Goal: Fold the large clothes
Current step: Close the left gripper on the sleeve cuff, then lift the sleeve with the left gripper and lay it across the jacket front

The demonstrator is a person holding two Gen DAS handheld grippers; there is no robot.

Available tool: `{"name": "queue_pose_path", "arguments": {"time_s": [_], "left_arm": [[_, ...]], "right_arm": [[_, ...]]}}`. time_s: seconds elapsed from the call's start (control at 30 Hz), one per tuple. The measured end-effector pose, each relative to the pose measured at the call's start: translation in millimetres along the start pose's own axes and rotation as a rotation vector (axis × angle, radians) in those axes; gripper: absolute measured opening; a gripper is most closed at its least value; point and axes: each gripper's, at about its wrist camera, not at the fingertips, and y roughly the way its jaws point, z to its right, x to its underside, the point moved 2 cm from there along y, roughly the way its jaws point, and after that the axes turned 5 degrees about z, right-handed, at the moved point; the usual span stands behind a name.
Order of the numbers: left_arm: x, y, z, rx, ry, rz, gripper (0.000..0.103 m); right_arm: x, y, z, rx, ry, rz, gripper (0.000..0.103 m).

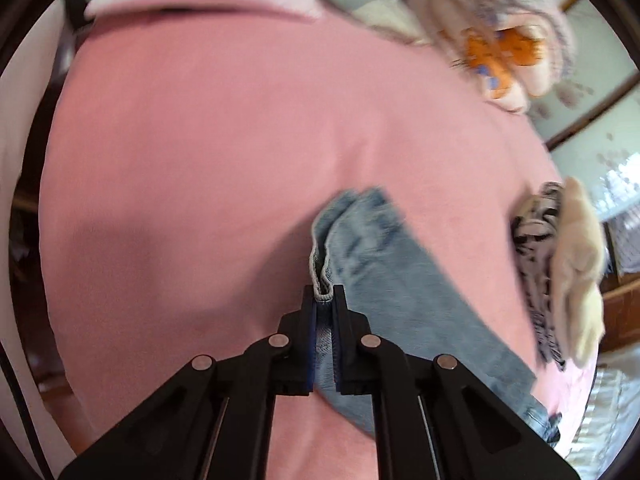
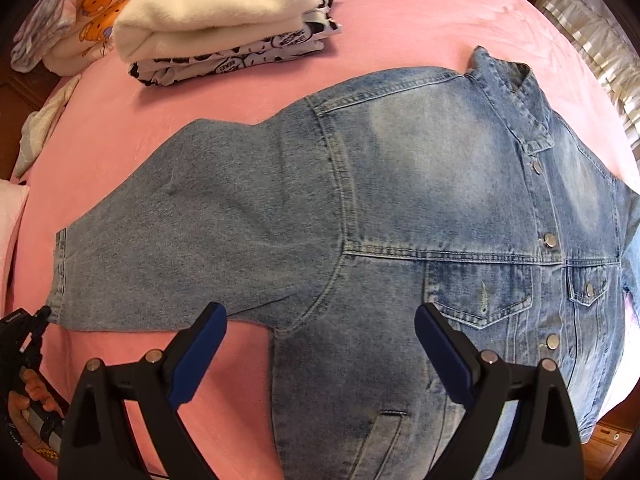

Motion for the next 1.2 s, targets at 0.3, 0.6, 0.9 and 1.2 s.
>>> {"name": "queue_pose_path", "arguments": {"time_s": [0.3,0.6,0.9,1.2], "left_arm": [[31,-84,100,0.186,0.218,0.143,0.003],[117,-155,200,0.375,0.338,0.180,0.003],[229,-186,288,0.529,0.437,0.122,0.003],[334,-165,367,0.580,0.611,-0.009,0.003]], "right_arm": [[2,-23,43,-0.022,-0.034,0.057,0.095],[10,-49,117,-0.056,-0.034,0.084,0.095],[14,-55,203,-0.059,0.008,0.082,0.095],[12,-47,283,-0.024,0.094,0.078,0.096]]}}
